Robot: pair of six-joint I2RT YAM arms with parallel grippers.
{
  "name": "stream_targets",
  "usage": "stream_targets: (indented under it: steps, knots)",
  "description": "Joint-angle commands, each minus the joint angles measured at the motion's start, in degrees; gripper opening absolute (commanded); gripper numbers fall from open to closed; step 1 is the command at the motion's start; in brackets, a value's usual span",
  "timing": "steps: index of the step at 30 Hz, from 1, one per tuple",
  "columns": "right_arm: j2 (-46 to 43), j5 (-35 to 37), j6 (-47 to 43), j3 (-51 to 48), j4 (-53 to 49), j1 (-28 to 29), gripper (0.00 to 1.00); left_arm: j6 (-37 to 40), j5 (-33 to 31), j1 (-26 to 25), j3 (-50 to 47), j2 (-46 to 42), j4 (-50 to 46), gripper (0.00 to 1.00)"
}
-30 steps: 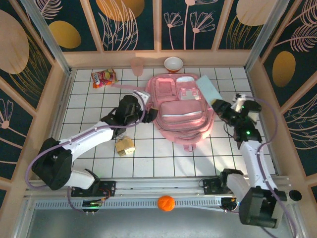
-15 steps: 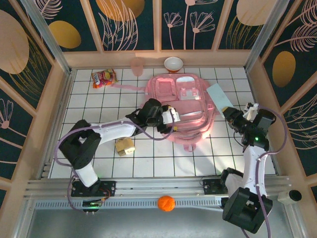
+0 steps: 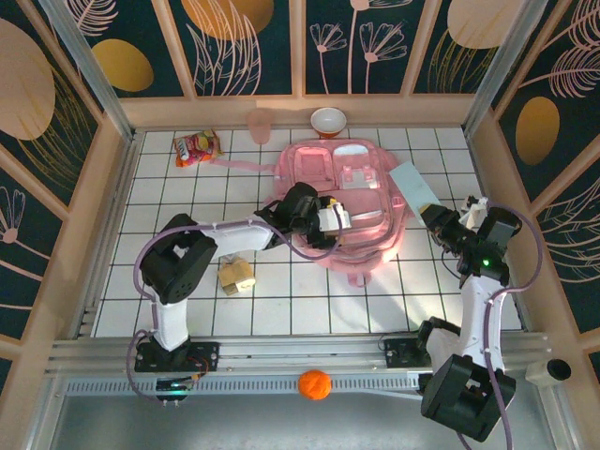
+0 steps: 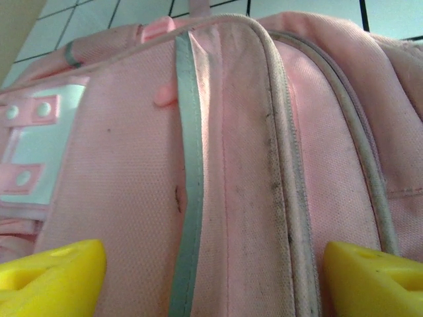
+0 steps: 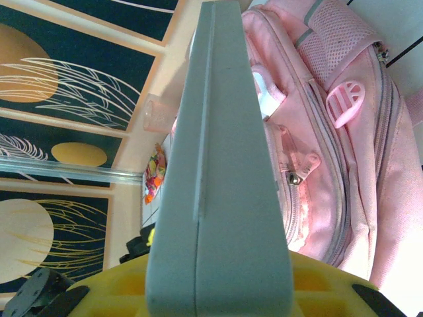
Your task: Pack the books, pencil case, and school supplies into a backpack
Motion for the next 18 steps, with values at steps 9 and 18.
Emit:
stream_targets:
  steps: [9,18]
  knots:
    - [-1.88,-1.29,-1.43,-0.91,-0.22,-0.35,0.17,-5.66,-0.86,-0.16,-1.14,-2.99,0.41,0.11]
    - [-1.95,-2.74,-0.22,-1.37,1.59,-0.10,0.16,-23.19,-6.53,-0.17,-15.65,-17.61,2.64,0.00]
